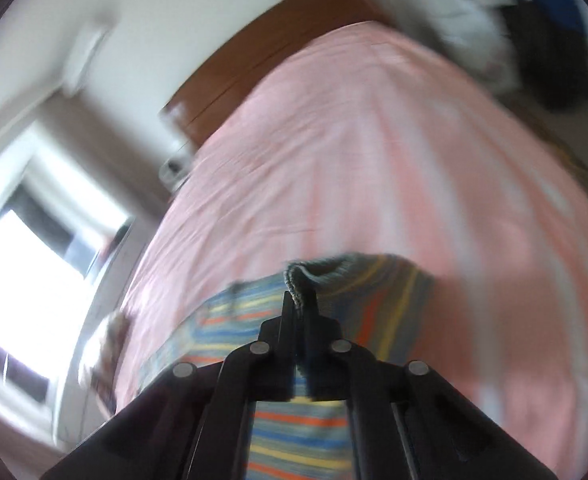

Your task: Fold small clothes

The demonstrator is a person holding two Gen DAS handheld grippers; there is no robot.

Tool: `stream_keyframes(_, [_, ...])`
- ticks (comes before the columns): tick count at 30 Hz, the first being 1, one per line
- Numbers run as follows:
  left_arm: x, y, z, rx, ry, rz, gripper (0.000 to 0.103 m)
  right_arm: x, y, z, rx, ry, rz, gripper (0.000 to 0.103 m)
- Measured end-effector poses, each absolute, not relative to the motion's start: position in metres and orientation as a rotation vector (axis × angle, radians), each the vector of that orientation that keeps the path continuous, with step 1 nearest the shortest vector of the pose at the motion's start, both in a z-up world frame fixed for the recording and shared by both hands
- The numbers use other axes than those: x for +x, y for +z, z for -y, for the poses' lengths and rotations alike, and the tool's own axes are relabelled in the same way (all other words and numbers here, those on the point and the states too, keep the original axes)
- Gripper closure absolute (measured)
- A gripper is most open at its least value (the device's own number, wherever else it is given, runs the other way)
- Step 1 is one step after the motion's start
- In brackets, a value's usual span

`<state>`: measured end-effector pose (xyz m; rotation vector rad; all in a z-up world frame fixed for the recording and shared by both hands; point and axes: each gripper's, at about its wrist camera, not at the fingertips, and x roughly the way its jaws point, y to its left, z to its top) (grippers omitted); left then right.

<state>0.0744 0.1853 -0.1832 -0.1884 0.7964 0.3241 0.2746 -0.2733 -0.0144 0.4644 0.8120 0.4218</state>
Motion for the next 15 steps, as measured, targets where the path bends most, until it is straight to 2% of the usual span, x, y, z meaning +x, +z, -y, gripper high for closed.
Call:
stream_keyframes(3, [0.074, -0.184, -0.185, -0.188, 0.325, -0.796, 0.0, 0.295, -0.022, 0.198, 0.373, 0.5, -0.854, 0.1])
stream_keyframes(5, [0.074, -0.184, -0.186, -0.189, 0.324, -0.795, 0.0, 0.31, -0.042, 0.158, 0.381, 0.574, -0.908, 0.093])
stream_keyframes(6, [0.074, -0.184, -0.185, -0.19, 0.324, -0.796, 0.0, 0.317, -0.056, 0.142, 0.423, 0.619, -0.958, 0.084])
stream_keyframes(7, [0.074, -0.183, -0.186, -0.191, 0.324, -0.795, 0.0, 0.323, -0.075, 0.128, 0.503, 0.666, -1.03, 0.054])
stream_keyframes(8, [0.074, -0.183, -0.186, -0.19, 0.323, -0.795, 0.0, 0.324, -0.085, 0.123, 0.553, 0.683, -1.049, 0.037])
stream_keyframes(11, [0.074, -0.184, -0.185, -0.19, 0.324, -0.796, 0.0, 0.321, -0.097, 0.123, 0.689, 0.73, -1.007, 0.037])
stream_keyframes(15, [0.073, -0.183, -0.185, -0.19, 0.326, -0.795, 0.0, 0.305, -0.095, 0.155, 0.623, 0.647, -0.966, 0.036])
